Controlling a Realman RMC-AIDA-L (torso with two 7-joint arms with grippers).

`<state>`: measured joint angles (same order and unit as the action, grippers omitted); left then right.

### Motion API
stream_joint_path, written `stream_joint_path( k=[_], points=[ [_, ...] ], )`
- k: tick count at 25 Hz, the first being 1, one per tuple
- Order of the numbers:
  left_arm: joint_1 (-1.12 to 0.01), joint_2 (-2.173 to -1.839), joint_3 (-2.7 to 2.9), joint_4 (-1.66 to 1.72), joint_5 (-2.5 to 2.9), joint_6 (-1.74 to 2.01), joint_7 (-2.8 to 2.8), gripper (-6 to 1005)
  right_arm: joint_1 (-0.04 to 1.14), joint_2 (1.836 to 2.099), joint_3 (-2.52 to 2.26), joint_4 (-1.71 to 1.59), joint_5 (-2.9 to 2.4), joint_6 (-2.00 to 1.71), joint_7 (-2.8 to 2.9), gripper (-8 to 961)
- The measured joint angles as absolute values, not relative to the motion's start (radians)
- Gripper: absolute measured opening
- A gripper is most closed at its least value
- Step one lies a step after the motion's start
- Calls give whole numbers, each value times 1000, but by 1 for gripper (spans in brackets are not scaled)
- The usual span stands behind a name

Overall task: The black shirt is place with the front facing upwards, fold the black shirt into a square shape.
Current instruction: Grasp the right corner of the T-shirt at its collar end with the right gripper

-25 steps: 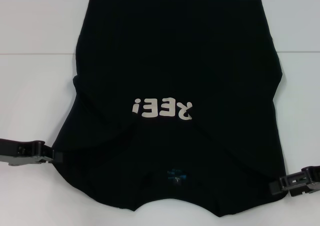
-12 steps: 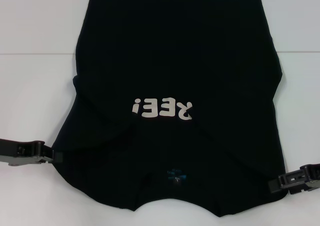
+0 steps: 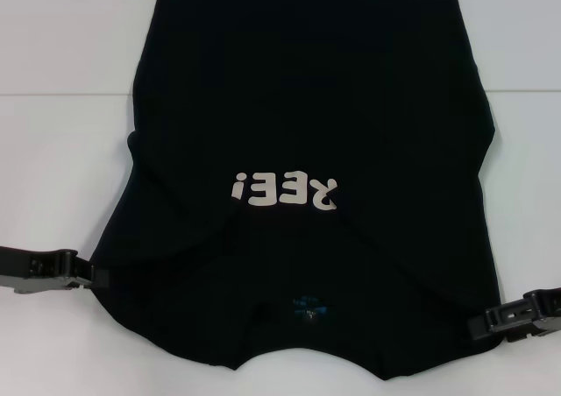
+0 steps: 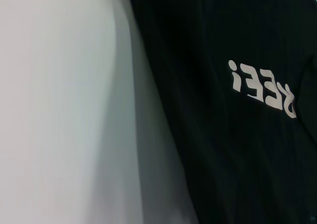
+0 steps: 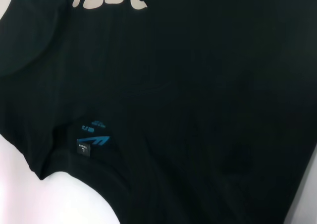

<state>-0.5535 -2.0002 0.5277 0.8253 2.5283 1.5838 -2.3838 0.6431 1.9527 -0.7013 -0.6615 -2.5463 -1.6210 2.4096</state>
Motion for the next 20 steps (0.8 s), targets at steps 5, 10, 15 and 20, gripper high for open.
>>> stream_joint_path(
  k=[5, 10, 15, 20],
  points=[
    [-554, -2000, 528, 825, 2528, 1583, -2384, 52, 645, 1954, -701, -661, -2546, -1620, 2408, 875],
    [-553, -2000, 528, 825, 2518, 1583, -2383, 51, 654, 1958, -701, -649, -2546, -1620, 2405, 872],
    [-550, -1999, 528, 825, 2514, 1585, -2382, 51, 673, 1964, -705, -627, -2546, -1620, 2403, 870],
    [-549, -1997, 528, 825, 2510, 1587, -2381, 51, 691, 1973, -708, -623, -2545, -1620, 2402, 867]
  ],
)
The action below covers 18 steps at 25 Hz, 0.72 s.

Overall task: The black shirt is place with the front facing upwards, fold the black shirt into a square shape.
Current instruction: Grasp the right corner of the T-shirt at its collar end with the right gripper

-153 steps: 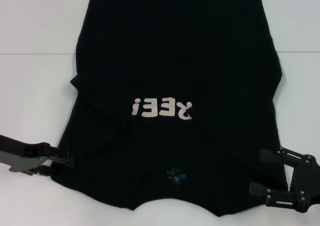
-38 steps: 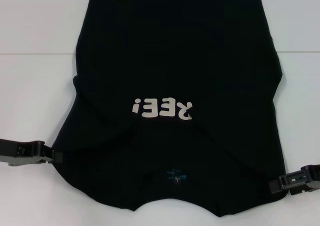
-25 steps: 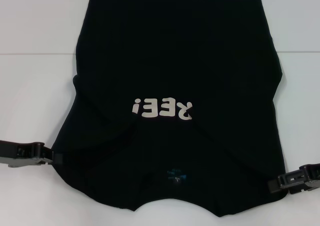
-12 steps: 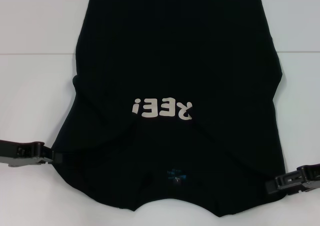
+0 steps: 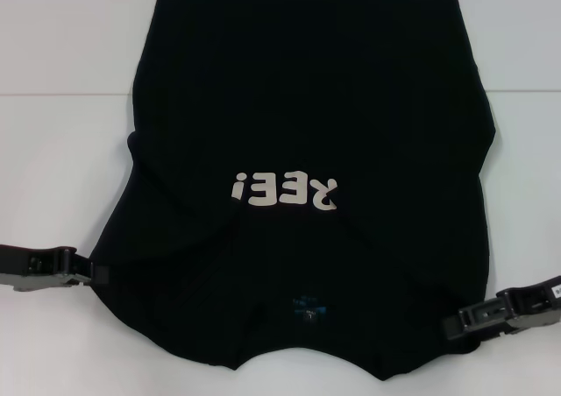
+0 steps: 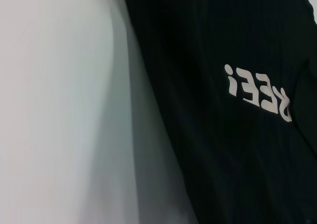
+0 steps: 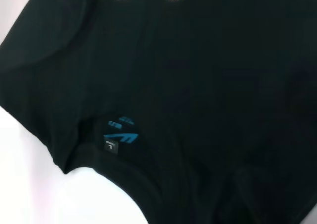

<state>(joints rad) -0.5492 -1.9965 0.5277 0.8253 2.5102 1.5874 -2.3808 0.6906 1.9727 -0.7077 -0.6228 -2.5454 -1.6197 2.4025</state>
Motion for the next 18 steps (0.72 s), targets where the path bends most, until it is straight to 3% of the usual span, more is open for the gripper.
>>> stream_joint_path(
  k=[12, 15, 18],
  points=[
    [-542, -1994, 528, 825, 2500, 1586, -2373, 51, 709, 1976, -731, -624, -2555, -1610, 2412, 860],
    [-542, -1994, 528, 825, 2490, 1589, -2371, 51, 717, 1980, -743, -630, -2576, -1604, 2416, 634],
    [-542, -1993, 528, 825, 2486, 1590, -2370, 51, 721, 1981, -747, -631, -2583, -1603, 2418, 567]
  ],
)
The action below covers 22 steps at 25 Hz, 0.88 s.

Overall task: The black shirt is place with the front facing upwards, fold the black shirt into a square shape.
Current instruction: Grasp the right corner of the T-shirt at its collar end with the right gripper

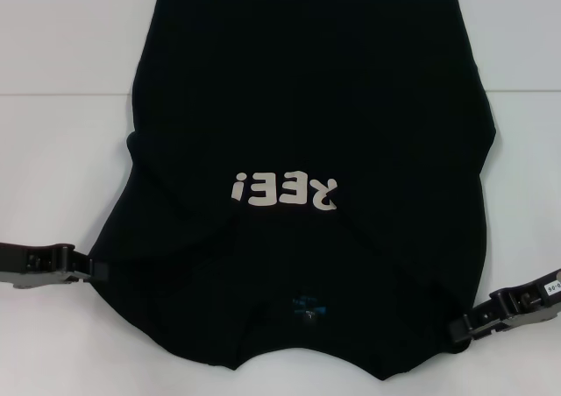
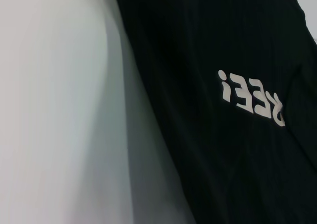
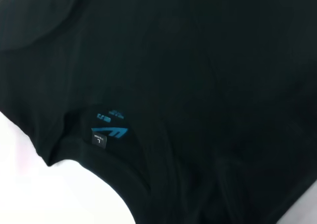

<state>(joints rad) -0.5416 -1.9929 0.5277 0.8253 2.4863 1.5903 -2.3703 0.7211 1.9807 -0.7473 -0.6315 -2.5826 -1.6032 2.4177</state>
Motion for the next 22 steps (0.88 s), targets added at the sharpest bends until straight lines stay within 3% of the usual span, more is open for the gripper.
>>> stream_joint_path(
  k=[8, 13, 22],
  points=[
    [-538, -1992, 528, 825, 2482, 1593, -2368, 51, 727, 1977, -758, -633, -2584, -1612, 2419, 388],
    [-537, -1991, 528, 825, 2479, 1595, -2365, 51, 728, 1974, -759, -634, -2585, -1614, 2419, 146],
    [-532, -1990, 524, 825, 2477, 1597, -2358, 51, 732, 1957, -758, -636, -2586, -1622, 2422, 86]
  ],
)
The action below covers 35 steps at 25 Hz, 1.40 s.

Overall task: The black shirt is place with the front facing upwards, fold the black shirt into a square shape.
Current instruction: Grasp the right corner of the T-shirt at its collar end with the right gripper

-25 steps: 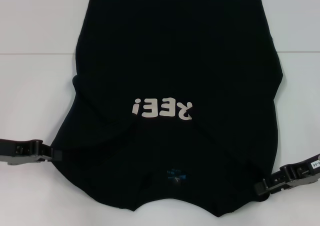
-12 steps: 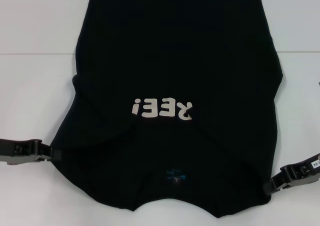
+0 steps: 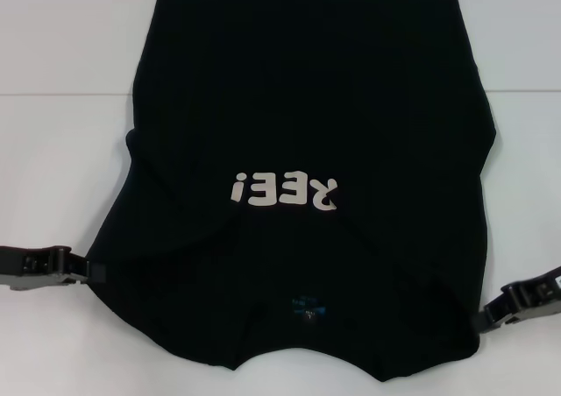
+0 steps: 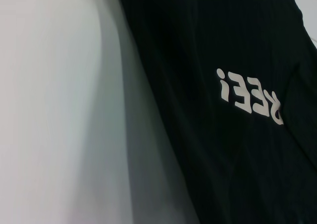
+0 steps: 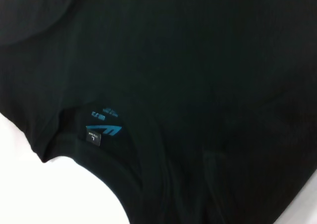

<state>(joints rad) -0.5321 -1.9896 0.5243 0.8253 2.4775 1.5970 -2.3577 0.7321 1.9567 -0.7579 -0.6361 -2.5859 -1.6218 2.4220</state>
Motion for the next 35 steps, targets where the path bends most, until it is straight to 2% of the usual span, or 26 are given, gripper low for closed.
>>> stream_joint_path(
  k=[5, 16, 21, 27, 35],
  points=[
    [-532, -1987, 514, 825, 2470, 1599, -2353, 52, 738, 1944, -752, -689, -2581, -1662, 2435, 92],
    [-535, -1987, 513, 813, 2436, 1601, -2329, 51, 747, 1940, -764, -751, -2626, -1748, 2479, 265],
    [-536, -1984, 512, 800, 2436, 1596, -2320, 51, 772, 1944, -764, -751, -2685, -1741, 2494, 519],
    [-535, -1983, 512, 799, 2436, 1594, -2318, 51, 802, 1965, -767, -751, -2733, -1714, 2498, 736],
    [-532, -1983, 512, 799, 2436, 1594, -2318, 52, 818, 1980, -800, -742, -2734, -1698, 2505, 754]
  ],
)
